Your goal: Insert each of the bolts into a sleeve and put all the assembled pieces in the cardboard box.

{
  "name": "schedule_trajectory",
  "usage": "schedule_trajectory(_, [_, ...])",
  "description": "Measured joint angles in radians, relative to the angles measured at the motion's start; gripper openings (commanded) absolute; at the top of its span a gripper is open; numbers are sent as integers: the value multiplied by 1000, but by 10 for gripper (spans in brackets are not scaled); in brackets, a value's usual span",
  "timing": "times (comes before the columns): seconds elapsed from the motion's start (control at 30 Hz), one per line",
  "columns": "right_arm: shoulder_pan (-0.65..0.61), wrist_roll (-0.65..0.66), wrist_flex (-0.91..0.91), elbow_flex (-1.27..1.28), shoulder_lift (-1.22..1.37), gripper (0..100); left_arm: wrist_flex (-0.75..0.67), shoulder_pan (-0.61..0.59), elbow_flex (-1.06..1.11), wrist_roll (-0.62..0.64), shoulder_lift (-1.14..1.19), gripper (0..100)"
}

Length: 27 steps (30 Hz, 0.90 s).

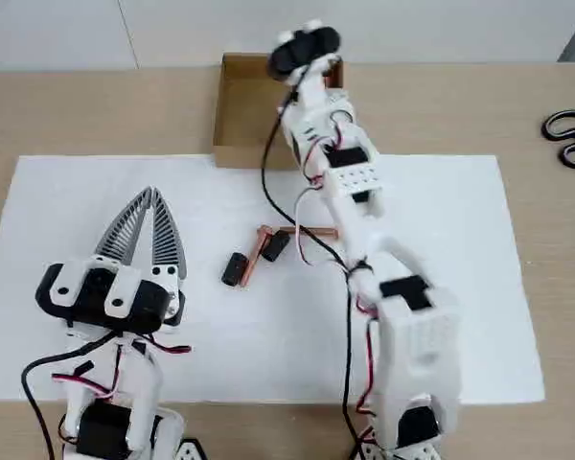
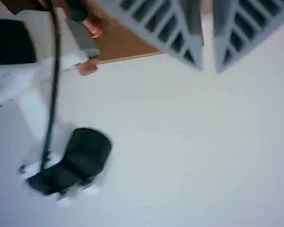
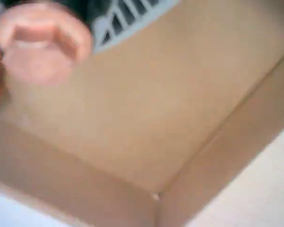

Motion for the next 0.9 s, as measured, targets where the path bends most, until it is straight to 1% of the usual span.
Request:
schedule_trajectory(0.13, [-12, 89, -3, -203, 173, 4, 0, 0, 0, 0, 0, 6])
schedule_trajectory(0.3, [-8, 115, -3, -382, 342, 4, 0, 0, 0, 0, 0, 6])
schedule_trajectory(0.43, [-12, 193, -3, -468, 442, 4, 0, 0, 0, 0, 0, 6])
schedule_trajectory(0.63, [-14, 377, -12, -605, 557, 8, 0, 0, 0, 0, 0, 6])
schedule_trajectory(0.73, [-14, 414, -12, -649, 594, 8, 0, 0, 0, 0, 0, 6])
schedule_trajectory(0.9, [-14, 425, -12, -678, 609, 9, 0, 0, 0, 0, 0, 6])
